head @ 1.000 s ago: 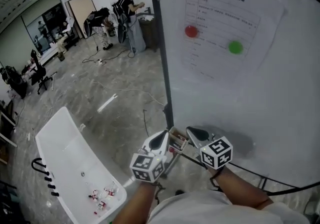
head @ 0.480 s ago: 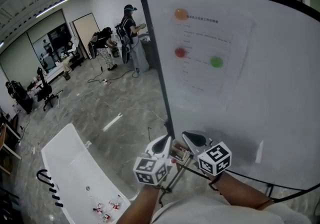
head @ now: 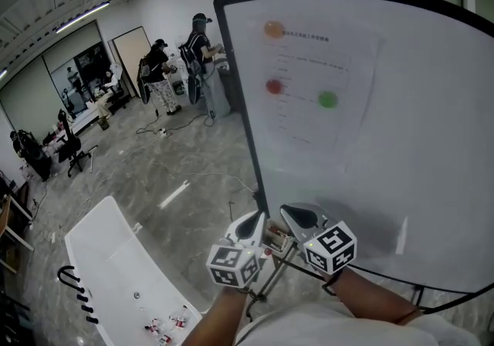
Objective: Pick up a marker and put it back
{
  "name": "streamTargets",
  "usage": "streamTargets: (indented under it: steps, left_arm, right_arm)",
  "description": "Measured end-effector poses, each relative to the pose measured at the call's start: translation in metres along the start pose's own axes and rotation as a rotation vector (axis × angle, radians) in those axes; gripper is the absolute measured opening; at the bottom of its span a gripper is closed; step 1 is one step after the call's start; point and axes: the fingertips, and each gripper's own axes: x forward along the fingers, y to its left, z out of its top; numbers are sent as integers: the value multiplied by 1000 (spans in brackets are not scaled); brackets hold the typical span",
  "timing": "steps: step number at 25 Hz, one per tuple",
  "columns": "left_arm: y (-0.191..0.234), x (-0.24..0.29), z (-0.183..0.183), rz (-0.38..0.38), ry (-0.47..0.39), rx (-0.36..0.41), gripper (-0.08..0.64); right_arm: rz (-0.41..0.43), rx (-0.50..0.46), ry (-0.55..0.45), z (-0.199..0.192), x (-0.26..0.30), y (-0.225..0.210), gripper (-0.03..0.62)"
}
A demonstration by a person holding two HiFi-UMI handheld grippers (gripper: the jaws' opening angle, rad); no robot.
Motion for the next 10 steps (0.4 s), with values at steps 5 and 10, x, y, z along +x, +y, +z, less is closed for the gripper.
streamTargets:
  steps: [5, 10]
  left_arm:
    - [-3, 1, 9, -4, -4, -2, 2]
    - [-4, -7, 8, -12, -7, 8, 2]
  right_arm:
    - [-6, 10, 7, 4, -1, -1, 2]
    - [-12, 18, 3, 1, 0, 7, 2]
